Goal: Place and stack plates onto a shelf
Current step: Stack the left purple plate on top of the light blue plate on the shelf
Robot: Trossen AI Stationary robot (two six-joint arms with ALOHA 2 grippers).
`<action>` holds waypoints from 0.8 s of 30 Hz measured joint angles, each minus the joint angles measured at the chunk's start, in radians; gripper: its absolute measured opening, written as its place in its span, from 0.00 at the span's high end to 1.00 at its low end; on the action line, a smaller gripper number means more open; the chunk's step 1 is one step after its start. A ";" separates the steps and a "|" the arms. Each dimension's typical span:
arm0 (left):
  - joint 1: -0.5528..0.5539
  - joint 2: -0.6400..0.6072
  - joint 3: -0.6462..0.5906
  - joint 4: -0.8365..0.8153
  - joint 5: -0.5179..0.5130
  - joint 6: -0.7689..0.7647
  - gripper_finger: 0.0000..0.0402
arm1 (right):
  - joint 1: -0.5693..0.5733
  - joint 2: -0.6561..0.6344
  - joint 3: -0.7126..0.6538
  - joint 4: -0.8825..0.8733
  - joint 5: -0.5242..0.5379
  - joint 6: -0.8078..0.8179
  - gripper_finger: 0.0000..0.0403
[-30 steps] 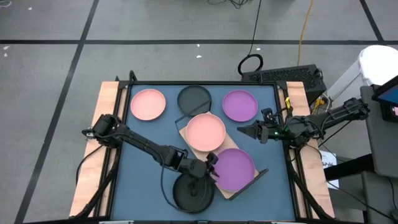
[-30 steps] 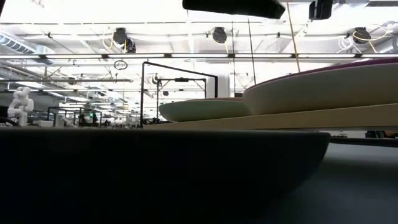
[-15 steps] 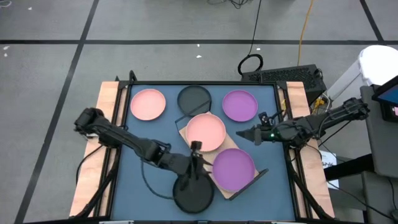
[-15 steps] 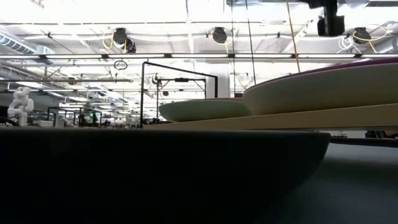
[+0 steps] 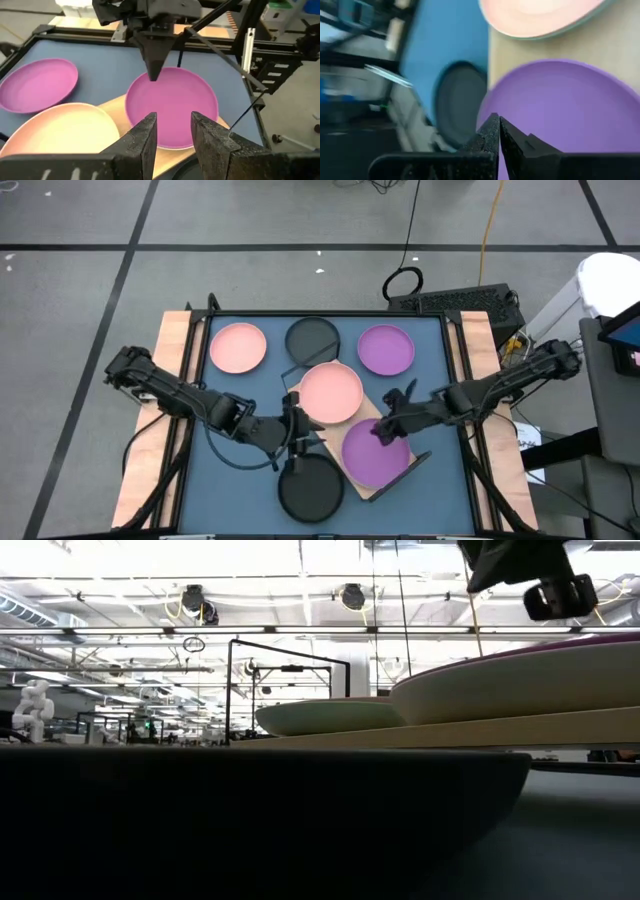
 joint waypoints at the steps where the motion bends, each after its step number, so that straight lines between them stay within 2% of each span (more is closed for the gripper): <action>1: 0.000 0.001 0.000 -0.002 0.000 -0.009 0.69 | -0.001 0.024 0.037 -0.052 -0.007 -0.006 1.00; 6: 0.004 0.001 0.000 -0.035 -0.001 -0.062 0.69 | -0.008 0.130 0.141 -0.234 -0.113 -0.038 1.00; 13: 0.008 0.001 0.000 -0.039 -0.041 -0.086 0.69 | -0.007 0.244 0.146 -0.276 -0.282 -0.042 1.00; 16: 0.005 0.001 0.000 -0.039 -0.041 -0.109 0.69 | -0.008 0.276 0.146 -0.273 -0.317 -0.031 1.00; 24: 0.005 0.001 0.000 -0.043 -0.042 -0.119 0.69 | -0.021 0.350 0.146 -0.273 -0.313 -0.028 1.00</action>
